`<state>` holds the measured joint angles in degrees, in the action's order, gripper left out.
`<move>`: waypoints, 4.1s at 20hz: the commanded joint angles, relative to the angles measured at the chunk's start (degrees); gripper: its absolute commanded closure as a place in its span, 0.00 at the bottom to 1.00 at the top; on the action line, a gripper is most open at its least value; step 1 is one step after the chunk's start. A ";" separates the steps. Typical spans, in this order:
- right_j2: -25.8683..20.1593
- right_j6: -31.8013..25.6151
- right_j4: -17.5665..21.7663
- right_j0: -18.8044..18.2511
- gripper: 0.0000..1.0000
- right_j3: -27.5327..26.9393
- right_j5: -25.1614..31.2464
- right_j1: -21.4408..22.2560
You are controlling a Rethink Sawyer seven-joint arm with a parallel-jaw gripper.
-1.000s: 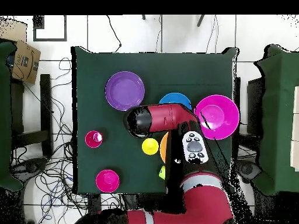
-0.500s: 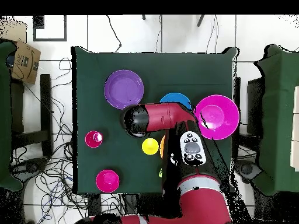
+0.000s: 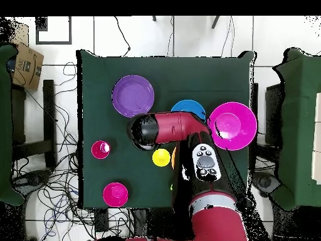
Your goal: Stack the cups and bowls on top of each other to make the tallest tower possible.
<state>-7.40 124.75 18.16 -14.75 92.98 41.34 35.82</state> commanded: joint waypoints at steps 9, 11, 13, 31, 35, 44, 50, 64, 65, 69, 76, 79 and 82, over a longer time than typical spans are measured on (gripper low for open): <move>-5.76 -3.83 -8.45 -2.75 1.00 15.54 8.49 15.23; -5.74 -3.79 -9.26 -2.74 1.00 16.07 9.38 16.36; -5.63 -3.06 -9.52 -2.20 1.00 14.66 10.13 15.92; -3.25 4.48 -8.97 5.42 1.00 -13.26 9.37 -6.48; -2.32 5.17 -8.94 6.45 1.00 -16.36 7.47 -9.72; -1.88 4.13 -9.47 5.77 1.00 -15.55 5.23 -10.27; -1.89 3.15 -9.67 5.09 1.00 -16.62 6.12 -10.42; -2.31 0.96 -9.88 4.17 1.00 -20.77 9.87 -10.56; -2.40 1.02 -10.00 4.19 1.00 -21.11 10.05 -10.66; -2.73 0.82 -10.08 4.07 1.00 -22.72 10.21 -11.30; -3.08 -1.78 -8.65 3.93 1.00 -32.76 13.38 -18.64; -3.05 -2.30 -8.57 3.87 1.00 -34.61 13.94 -19.90; -2.69 -1.96 -8.50 4.00 1.00 -34.21 12.80 -20.28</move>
<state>-7.56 124.75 9.05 -10.35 63.07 49.25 19.06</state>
